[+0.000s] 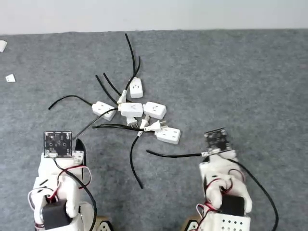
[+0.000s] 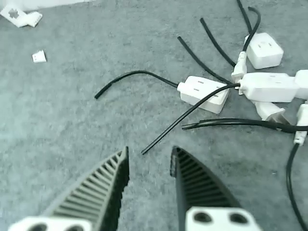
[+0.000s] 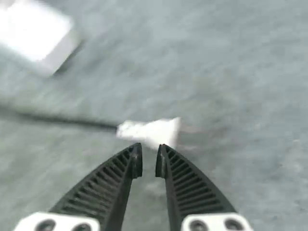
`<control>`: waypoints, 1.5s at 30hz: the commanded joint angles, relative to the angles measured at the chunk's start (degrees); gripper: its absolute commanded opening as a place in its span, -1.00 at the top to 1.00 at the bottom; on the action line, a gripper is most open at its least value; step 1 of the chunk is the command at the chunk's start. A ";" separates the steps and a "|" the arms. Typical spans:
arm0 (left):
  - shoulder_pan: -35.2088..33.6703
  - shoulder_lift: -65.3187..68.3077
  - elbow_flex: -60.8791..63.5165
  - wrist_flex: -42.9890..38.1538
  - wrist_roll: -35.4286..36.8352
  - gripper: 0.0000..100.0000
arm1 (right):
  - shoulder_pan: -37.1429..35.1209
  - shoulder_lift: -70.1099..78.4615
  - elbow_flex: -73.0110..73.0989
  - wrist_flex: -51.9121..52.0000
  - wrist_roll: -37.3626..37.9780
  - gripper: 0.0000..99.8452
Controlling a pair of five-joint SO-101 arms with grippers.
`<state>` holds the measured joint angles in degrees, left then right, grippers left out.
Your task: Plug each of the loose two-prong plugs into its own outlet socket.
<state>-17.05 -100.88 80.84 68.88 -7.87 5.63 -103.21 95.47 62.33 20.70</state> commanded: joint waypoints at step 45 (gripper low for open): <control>8.35 70.07 -19.74 -24.62 10.81 0.72 | -14.11 79.25 -38.33 -20.35 -12.13 0.86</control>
<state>-9.23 -31.43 62.11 47.34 5.14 -6.77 -29.36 61.98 45.45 9.36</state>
